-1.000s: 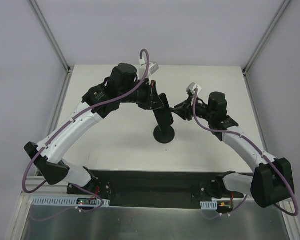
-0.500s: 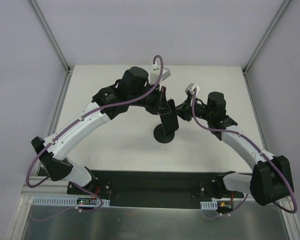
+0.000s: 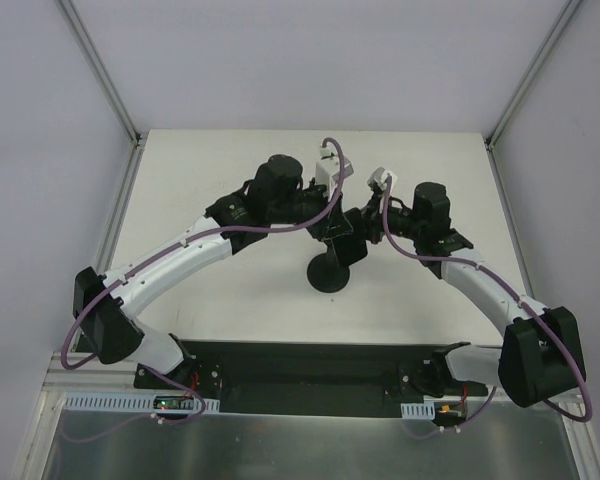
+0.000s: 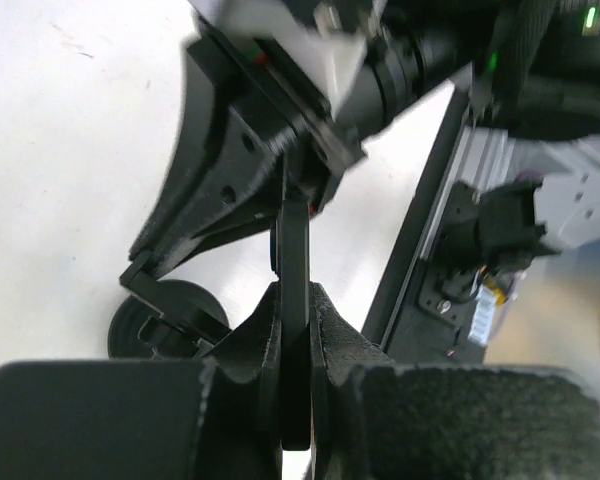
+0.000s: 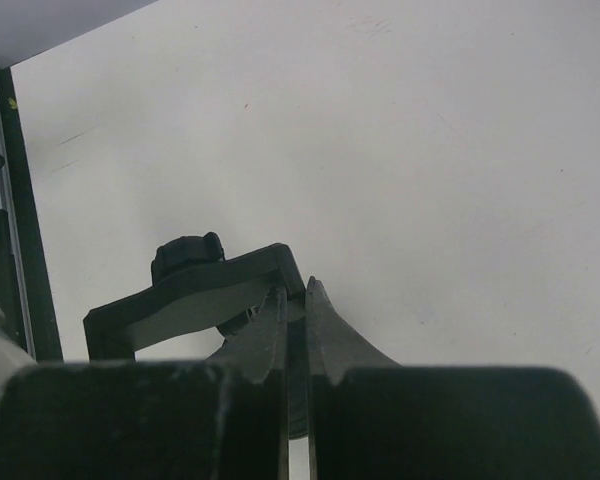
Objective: Place the phone on the phone stand
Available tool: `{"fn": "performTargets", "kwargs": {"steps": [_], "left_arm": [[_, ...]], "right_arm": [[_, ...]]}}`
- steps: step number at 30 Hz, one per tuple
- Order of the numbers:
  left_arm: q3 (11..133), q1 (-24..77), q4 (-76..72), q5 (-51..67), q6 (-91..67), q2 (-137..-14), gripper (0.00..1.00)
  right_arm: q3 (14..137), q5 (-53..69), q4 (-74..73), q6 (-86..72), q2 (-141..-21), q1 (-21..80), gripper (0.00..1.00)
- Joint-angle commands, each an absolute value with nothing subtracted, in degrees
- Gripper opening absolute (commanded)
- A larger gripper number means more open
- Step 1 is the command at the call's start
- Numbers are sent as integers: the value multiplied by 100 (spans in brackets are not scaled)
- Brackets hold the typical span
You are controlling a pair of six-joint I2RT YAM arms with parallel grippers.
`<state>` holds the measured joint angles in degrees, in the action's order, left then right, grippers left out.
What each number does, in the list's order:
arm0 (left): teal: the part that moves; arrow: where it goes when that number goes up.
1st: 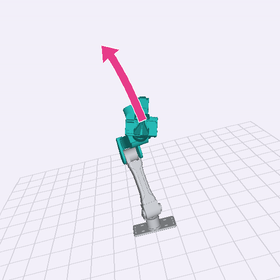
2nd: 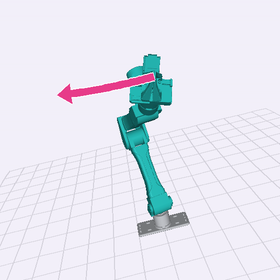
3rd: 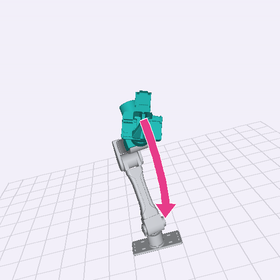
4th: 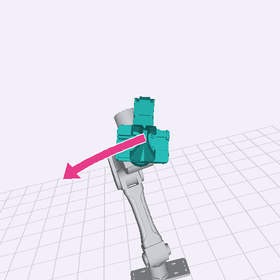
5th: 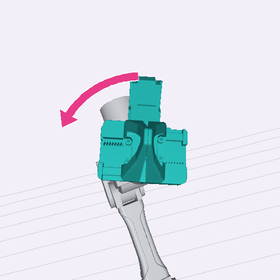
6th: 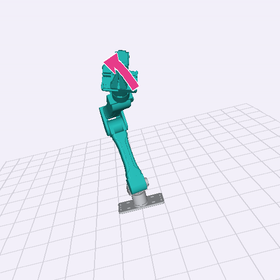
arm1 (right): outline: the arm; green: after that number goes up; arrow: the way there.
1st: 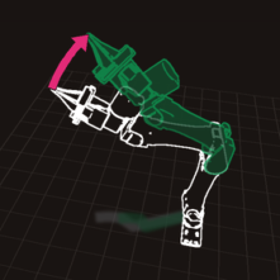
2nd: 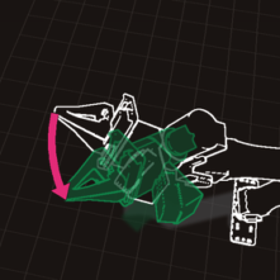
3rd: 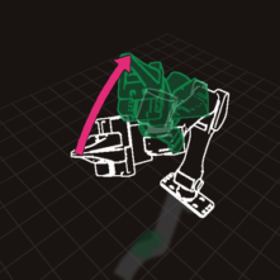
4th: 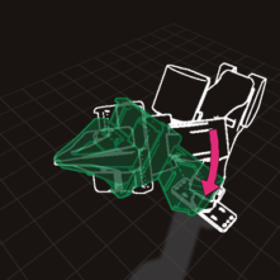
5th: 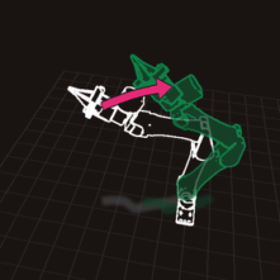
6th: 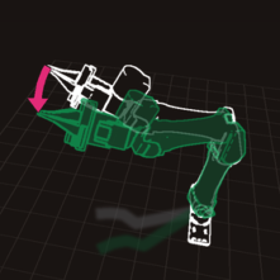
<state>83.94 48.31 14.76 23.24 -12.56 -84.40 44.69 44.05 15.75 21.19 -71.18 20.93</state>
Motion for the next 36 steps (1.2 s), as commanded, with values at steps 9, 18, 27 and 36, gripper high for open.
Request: {"fn": "performTargets", "kwargs": {"steps": [9,18,27,36], "left_arm": [[7699,4852,-870,4429,448,-8244,0],[8314,4843,-229,4263,1071,-8789,0],[8587,4606,299,4263,1177,-9035,0],[8938,4500,869,4421,1590,-9202,0]], "right_arm": [[4922,5221,1600,2083,-7163,2039,0],[4931,5238,1529,2118,-7128,2039,0],[4922,5247,1494,2153,-7119,2039,0],[4931,5335,1485,2162,-7154,2048,0]]}}
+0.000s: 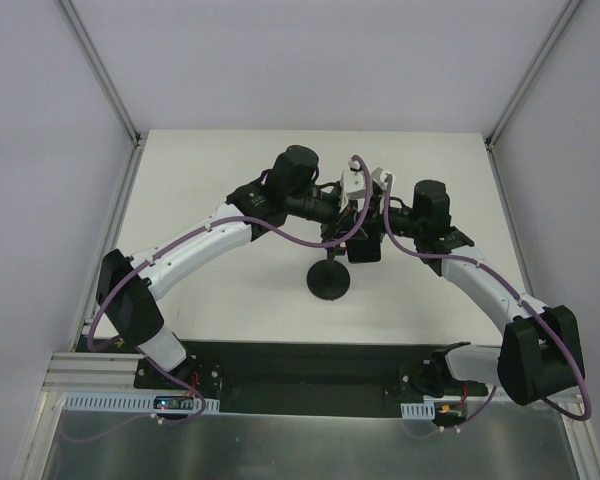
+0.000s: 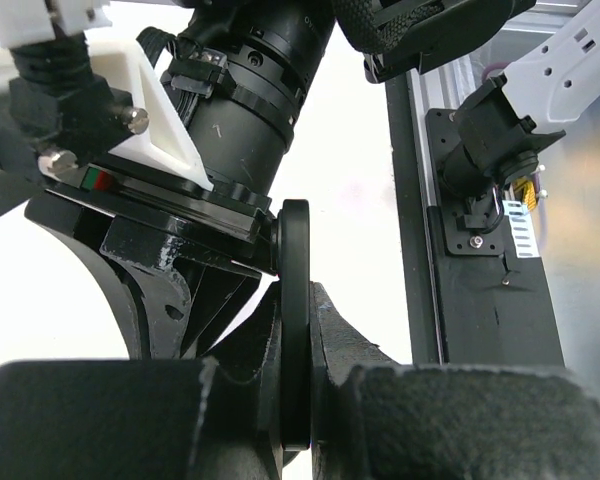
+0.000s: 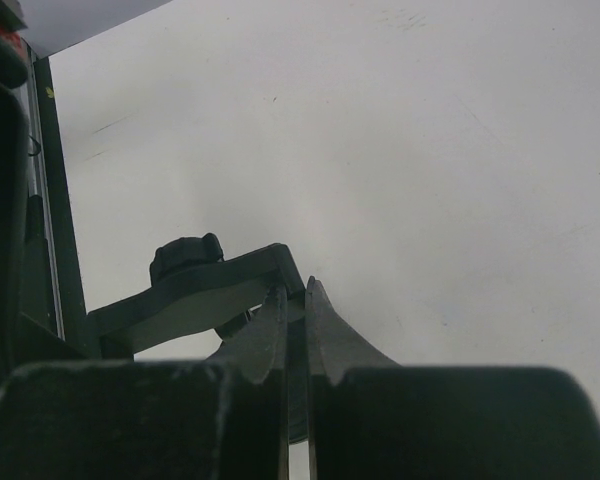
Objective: Place the phone on the phone stand
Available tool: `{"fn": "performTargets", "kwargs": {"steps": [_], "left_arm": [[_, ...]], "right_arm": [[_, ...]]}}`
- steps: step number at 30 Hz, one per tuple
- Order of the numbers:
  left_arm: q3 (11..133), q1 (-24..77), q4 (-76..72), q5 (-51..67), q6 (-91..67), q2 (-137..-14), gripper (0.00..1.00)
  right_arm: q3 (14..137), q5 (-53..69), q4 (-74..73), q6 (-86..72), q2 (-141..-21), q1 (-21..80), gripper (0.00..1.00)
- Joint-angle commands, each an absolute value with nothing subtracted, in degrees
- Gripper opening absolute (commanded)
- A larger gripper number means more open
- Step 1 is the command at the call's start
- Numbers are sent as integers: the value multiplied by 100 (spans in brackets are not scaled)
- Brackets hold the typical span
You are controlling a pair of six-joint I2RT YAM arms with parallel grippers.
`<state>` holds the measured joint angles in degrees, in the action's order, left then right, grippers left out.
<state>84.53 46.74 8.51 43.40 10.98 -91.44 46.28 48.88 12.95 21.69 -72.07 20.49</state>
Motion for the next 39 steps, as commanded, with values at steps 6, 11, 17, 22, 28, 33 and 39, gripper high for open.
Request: {"fn": "performTargets", "kwargs": {"steps": [6,11,17,22,28,33,39], "left_arm": [[9167,4439,1151,4868,1907,-9316,0],[9439,4333,1652,4895,2074,-9466,0],[9439,4298,1828,4860,2206,-9527,0],[9492,4263,2003,4887,2399,-9571,0],[9387,4263,2092,4370,2093,-9370,0],[9124,4271,2057,1820,934,-9018,0],[7581,4544,829,-1123,-333,-8070,0]], "right_arm": [[4939,5431,1441,2180,-7145,2039,0],[5010,5432,1318,2250,-7181,2039,0],[5019,5458,1292,2276,-7198,2048,0],[5019,5502,1283,2268,-7207,2048,1],[4879,4994,1484,2102,-7067,2057,0],[4404,3861,2257,1592,-6699,2267,0],[3683,1559,2627,1441,-5952,3048,0]]}}
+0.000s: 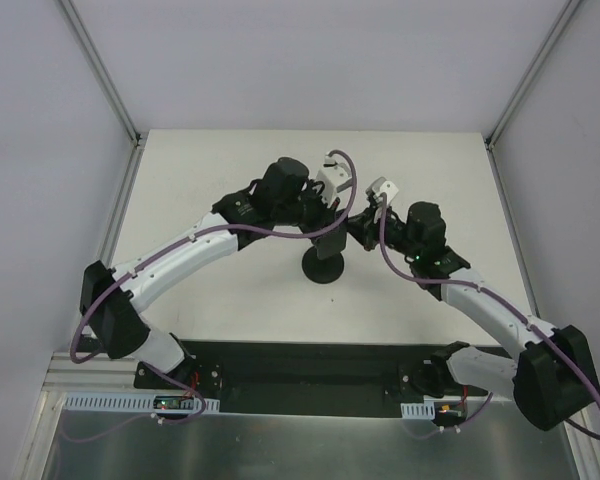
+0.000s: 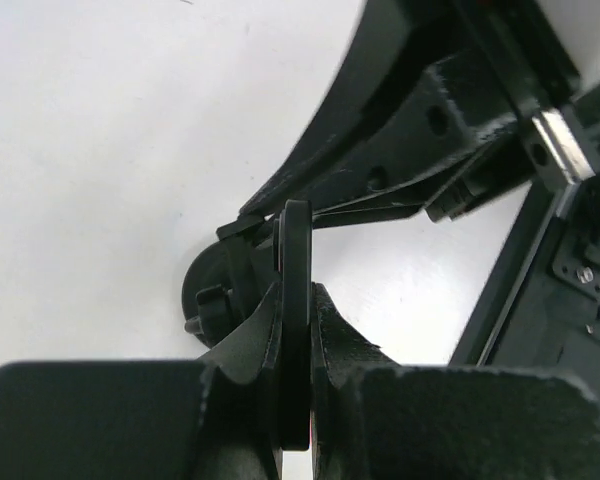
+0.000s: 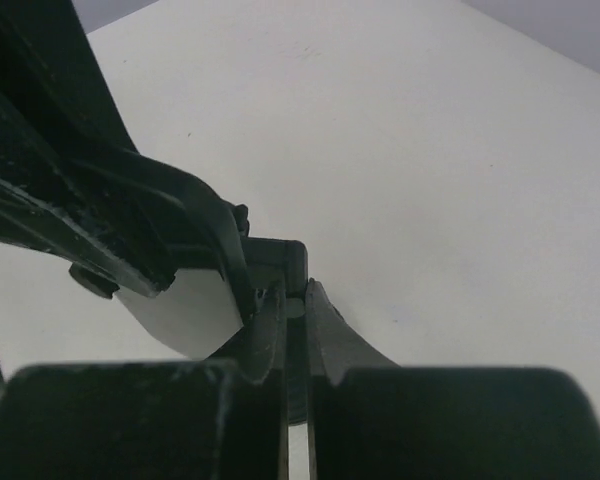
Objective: Place the phone on the phone stand
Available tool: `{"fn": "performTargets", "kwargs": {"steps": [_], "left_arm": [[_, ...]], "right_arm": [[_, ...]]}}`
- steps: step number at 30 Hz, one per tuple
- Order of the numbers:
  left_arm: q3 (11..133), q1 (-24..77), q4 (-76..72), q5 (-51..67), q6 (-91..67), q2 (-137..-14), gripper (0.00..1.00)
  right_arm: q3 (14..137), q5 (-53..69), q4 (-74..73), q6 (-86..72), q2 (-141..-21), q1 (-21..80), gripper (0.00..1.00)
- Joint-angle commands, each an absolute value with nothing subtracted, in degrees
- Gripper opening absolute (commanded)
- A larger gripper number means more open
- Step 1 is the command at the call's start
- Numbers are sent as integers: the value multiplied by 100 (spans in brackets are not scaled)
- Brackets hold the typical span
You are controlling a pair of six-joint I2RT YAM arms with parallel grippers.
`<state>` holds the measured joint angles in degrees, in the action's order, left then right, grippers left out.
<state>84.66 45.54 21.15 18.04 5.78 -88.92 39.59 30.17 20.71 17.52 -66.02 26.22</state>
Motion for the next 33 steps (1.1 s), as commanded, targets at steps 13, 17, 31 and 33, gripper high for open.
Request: {"fn": "performTargets", "kwargs": {"steps": [13,17,31,33], "left_arm": [[7532,4834,466,-3454,-1028,-8296,0],[7690,5000,431,-3525,-941,-8534,0],[7295,5045,211,-3155,-800,-8253,0],[7190,5045,89,-3208,-695,-8122,0]], "right_arm": [[3972,-3916,1916,-175,-5387,6516,0],[4192,-4825,1250,-544,-5380,7373,5],[3376,-4623,246,357,-2840,7506,62],[3244,-4440,185,518,-2708,7401,66]]}}
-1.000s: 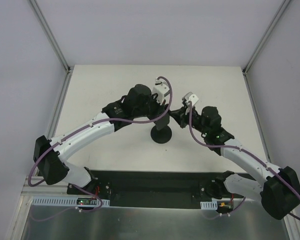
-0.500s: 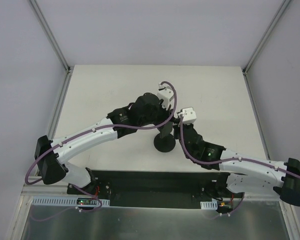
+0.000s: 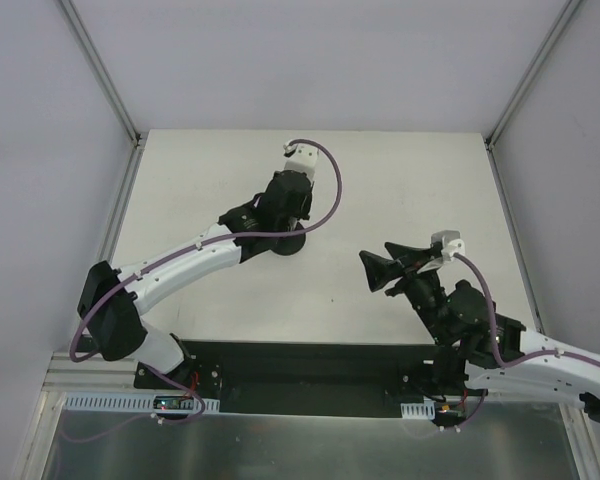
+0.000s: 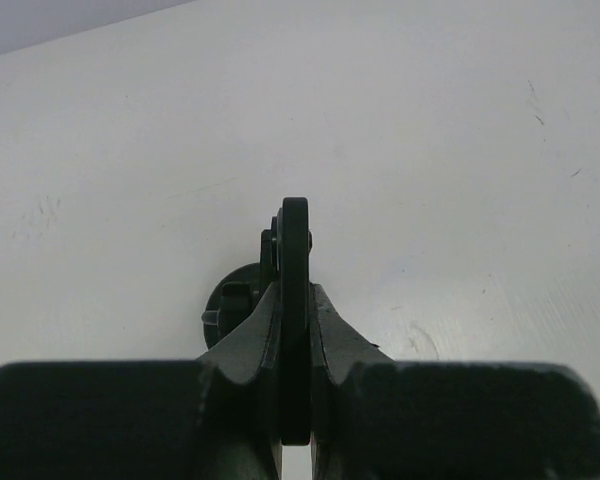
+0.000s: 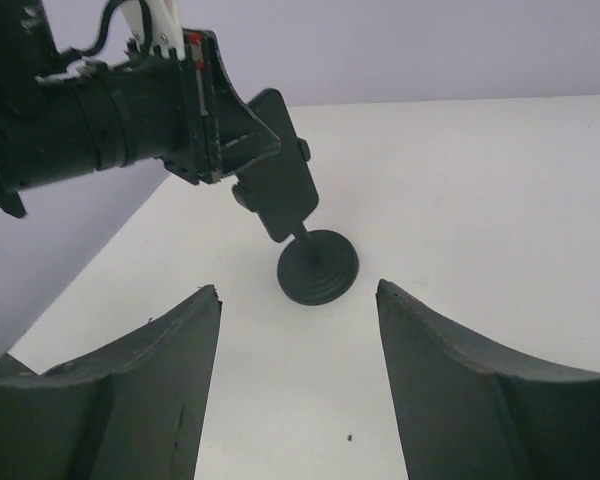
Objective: Place the phone on the phone stand
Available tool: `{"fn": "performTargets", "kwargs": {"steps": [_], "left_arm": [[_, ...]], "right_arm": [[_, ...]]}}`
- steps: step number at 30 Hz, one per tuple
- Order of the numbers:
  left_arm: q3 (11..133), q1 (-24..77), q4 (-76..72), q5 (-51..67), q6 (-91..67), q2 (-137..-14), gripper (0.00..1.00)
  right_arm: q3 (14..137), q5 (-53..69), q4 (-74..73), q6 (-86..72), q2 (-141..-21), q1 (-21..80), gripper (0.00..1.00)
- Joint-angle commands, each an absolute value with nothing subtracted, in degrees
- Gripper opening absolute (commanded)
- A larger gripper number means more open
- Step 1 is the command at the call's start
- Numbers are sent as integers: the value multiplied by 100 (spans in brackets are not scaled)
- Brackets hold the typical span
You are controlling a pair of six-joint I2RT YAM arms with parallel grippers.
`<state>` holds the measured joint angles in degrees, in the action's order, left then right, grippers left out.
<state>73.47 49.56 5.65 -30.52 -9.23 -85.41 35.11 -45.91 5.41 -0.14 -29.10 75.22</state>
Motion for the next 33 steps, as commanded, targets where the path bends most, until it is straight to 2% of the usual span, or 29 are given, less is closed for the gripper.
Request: {"fn": "performTargets", "kwargs": {"steps": [1,7,12,19,25,30,33], "left_arm": [[7155,5036,44,-3208,-546,-8060,0],[6777,4651,-457,-2972,-123,-7568,0],[6618,3517,-685,-1953,208,-7190,0],[7136,1874,-729,-522,667,-7242,0],[8058,179,-756,921,580,-7988,0],[8954,-754,-800,2184,528,-8928,0],[9649,-1168,-651,2513,623,-9605,0]], "right_arm": [[3217,-4299,132,562,-2577,7348,67],[3006,-3358,-334,378,-2373,6917,68],[3032,-3068,-659,526,-2496,6768,68],[3146,-2760,-765,826,-2741,6443,70],[3261,-1847,-703,844,-3172,5863,70],[3375,-1398,-712,826,-3313,5476,70],[3436,-1318,-738,835,-3305,5300,70]]}}
